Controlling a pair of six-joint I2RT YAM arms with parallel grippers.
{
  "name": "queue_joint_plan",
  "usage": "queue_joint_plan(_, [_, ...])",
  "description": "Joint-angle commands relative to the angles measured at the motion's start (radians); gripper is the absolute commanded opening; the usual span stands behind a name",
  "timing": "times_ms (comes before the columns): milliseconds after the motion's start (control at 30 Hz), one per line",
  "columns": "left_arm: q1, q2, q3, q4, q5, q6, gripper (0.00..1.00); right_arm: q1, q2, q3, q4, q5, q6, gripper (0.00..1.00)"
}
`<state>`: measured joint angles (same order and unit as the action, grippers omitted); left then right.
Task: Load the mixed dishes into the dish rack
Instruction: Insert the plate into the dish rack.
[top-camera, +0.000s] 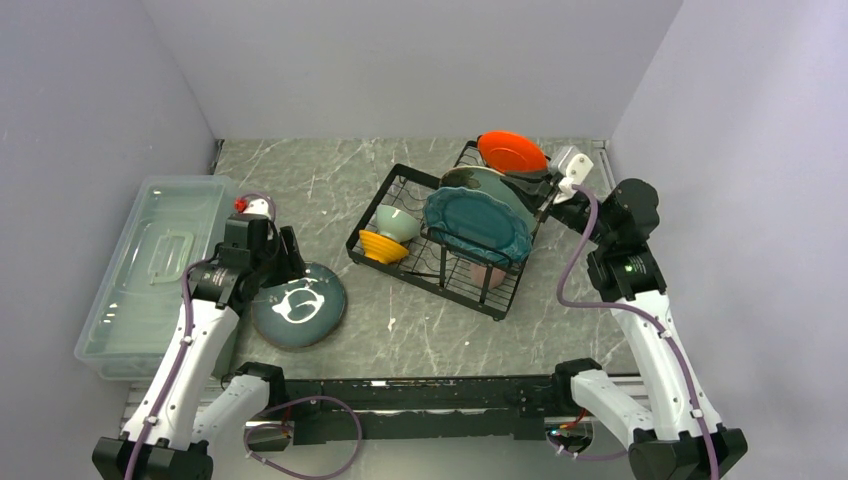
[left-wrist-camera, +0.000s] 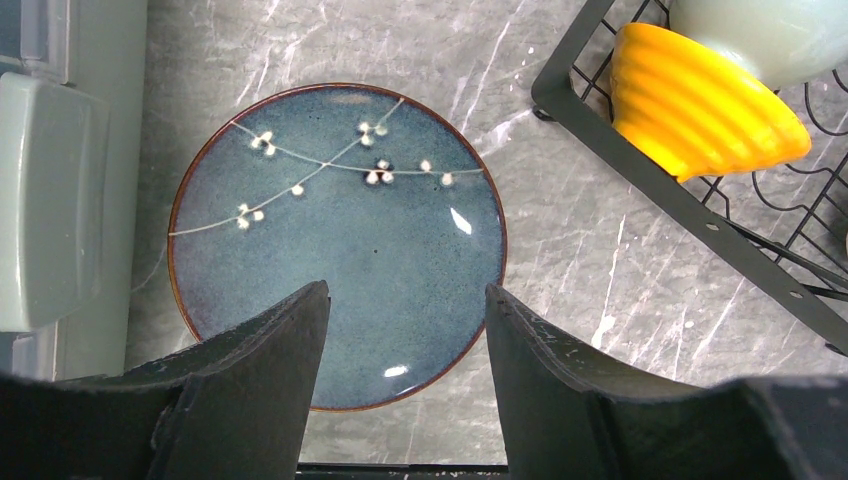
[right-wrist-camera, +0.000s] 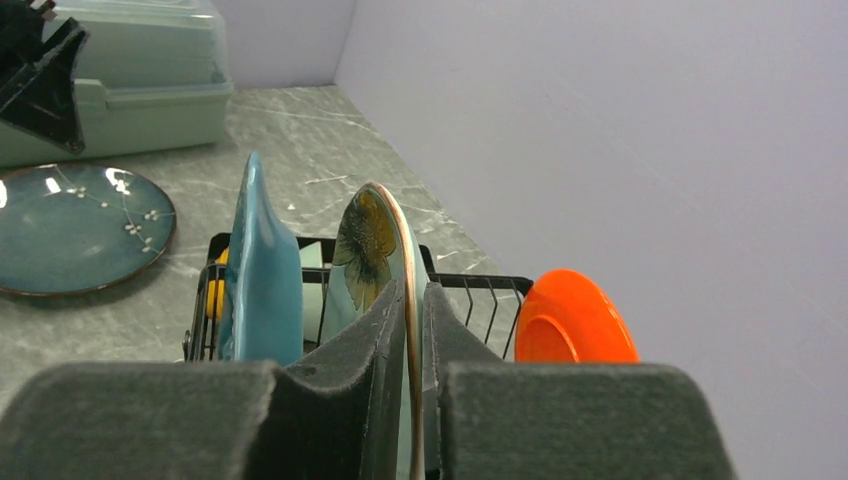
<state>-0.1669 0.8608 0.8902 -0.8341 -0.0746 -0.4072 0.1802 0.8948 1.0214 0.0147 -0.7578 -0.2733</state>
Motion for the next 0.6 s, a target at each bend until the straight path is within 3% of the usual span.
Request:
queue_joint_plan(0, [-0.003, -0.01, 0.0, 0.028, 0.019, 0.016, 0.65, 0.006, -0.038, 0.022, 0.053, 0.061, 0.018, 0.14])
queue_joint_plan(100, [-0.003, -0.009, 0.0, 0.028, 0.02, 0.016, 0.65, 0.007, -0.035, 0.061, 0.051, 0.083, 0.028, 0.26])
queue_joint_plan(367, [-0.003, -0.008, -0.001, 0.027, 0.019, 0.015, 0.65, 0.007, -0.017, 0.179, 0.068, 0.074, 0.095, 0.41])
queue_joint_plan(567, [-0.003, -0.006, 0.0, 0.029, 0.015, 0.014, 0.65, 0.031, 0.032, 0.307, 0.017, 0.006, 0.269, 0.42])
